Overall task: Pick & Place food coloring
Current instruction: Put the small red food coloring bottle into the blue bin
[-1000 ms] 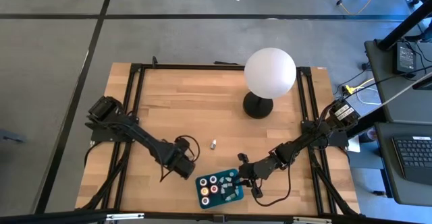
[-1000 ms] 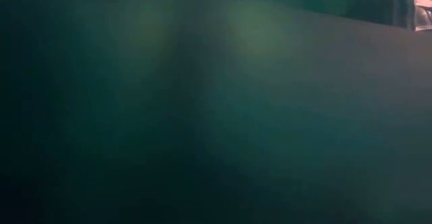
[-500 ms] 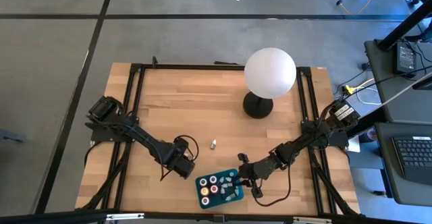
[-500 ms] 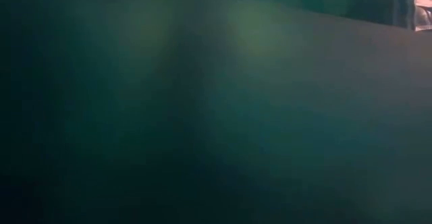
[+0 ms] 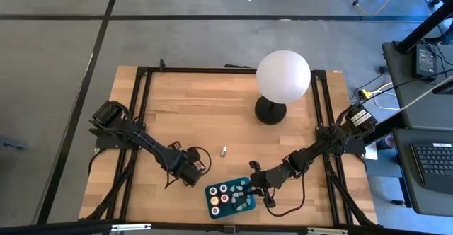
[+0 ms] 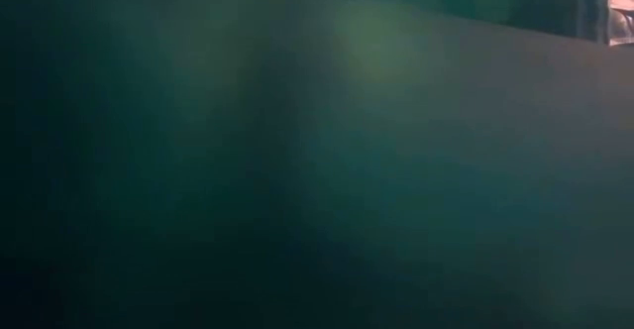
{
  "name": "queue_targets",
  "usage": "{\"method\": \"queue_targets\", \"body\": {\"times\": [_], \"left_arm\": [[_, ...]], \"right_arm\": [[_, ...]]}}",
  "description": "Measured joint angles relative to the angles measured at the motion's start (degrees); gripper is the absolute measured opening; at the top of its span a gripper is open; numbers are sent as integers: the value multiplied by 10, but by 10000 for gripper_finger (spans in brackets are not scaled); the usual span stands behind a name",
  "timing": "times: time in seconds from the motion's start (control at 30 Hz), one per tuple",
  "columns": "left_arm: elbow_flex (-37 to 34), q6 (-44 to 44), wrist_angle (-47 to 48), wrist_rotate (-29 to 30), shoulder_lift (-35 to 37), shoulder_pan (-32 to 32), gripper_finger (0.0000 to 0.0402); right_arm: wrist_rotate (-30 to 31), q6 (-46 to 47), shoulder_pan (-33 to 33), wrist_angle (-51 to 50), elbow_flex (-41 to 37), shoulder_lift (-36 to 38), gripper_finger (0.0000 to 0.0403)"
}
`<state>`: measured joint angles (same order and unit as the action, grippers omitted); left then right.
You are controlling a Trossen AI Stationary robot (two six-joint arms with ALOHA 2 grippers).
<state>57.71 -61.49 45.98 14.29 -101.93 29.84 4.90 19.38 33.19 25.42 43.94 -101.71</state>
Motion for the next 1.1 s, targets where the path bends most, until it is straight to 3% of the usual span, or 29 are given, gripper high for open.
{"method": "queue_targets", "body": {"times": [0.17,0.27,0.47,0.7,0.83,1.1], "left_arm": [[4,41,6,-25,0,-2,138],[22,69,62,-46,-3,0,139],[58,205,124,-29,-3,5,137],[60,407,108,32,-3,3,135],[60,467,99,53,-3,4,136],[60,572,35,40,-3,2,132]], "right_arm": [[0,-1,0,0,0,0,93],[0,-1,0,0,0,0,93],[0,-1,0,-1,0,0,93],[0,-2,0,-1,0,0,93],[0,-2,0,-1,0,0,93],[0,-3,0,-1,0,0,93]]}}
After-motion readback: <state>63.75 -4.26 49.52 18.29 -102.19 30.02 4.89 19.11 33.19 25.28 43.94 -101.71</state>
